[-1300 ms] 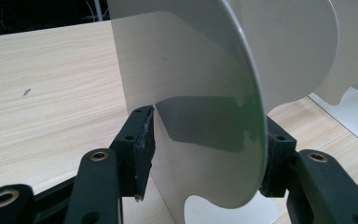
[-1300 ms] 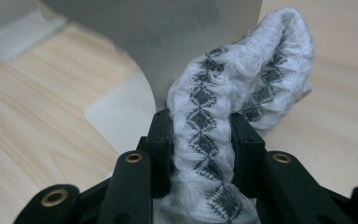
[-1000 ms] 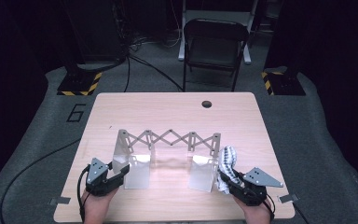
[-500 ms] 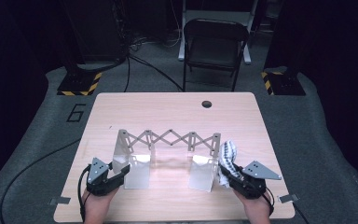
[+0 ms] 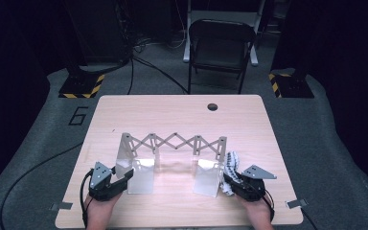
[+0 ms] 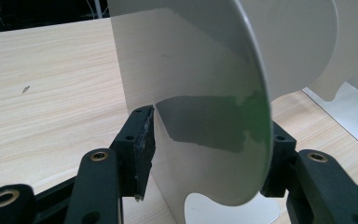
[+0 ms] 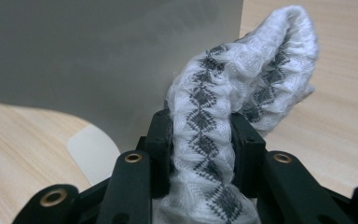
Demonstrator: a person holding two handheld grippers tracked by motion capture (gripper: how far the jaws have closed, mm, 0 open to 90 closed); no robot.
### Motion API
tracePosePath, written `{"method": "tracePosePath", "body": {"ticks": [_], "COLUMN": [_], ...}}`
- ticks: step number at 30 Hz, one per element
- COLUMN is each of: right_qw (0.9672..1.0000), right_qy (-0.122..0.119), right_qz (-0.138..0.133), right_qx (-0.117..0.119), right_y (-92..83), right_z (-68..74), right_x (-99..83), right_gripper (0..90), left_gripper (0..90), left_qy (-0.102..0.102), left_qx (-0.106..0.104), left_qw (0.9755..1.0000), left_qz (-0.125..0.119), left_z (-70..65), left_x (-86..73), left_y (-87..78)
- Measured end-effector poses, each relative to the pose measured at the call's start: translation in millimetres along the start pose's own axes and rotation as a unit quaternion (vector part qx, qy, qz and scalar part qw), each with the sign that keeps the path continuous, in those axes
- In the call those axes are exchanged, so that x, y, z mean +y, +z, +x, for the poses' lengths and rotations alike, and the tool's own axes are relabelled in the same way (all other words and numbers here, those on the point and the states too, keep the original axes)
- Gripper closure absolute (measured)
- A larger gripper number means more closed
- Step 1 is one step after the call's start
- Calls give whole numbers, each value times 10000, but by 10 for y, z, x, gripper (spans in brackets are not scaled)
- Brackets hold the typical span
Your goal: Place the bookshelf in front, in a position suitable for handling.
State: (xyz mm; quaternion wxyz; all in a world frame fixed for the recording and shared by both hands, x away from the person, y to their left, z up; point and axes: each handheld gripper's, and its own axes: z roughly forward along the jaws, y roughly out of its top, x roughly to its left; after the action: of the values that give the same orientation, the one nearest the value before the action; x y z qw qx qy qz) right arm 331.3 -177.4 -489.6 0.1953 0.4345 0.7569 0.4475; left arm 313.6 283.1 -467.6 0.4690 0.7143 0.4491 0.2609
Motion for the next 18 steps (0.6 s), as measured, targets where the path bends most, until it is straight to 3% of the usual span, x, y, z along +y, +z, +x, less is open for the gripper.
{"method": "tracePosePath", "body": {"ticks": [3,5,10,14,15,16,17,18], "right_qw": [9988,9963,9935,9965,9984,9984,9996,9998], "right_qy": [-121,-157,-287,-106,47,47,154,140], "right_qz": [-473,-846,-1098,-818,-565,-565,-255,-116], "right_qx": [-69,-80,-127,-98,-58,-58,-32,-19], "right_y": [-163,-285,-350,-198,-77,-77,22,62], "right_z": [17,19,-5,-53,-71,-71,-67,-64], "right_x": [293,483,630,490,325,325,167,94], "right_gripper": [656,655,654,654,655,655,655,655], "left_gripper": [472,471,471,471,471,471,470,471], "left_qy": [8,1,-13,-3,-2,-2,-7,-12], "left_qx": [11,29,30,14,16,16,18,34], "left_qw": [10000,10000,10000,10000,10000,10000,10000,10000], "left_qz": [3,-37,-45,-31,-26,-26,-24,-24], "left_z": [-5,-6,-2,9,11,11,10,5], "left_x": [2,1,0,-1,-2,-2,-3,-4], "left_y": [4,8,-2,-9,-11,-11,-10,-8]}}
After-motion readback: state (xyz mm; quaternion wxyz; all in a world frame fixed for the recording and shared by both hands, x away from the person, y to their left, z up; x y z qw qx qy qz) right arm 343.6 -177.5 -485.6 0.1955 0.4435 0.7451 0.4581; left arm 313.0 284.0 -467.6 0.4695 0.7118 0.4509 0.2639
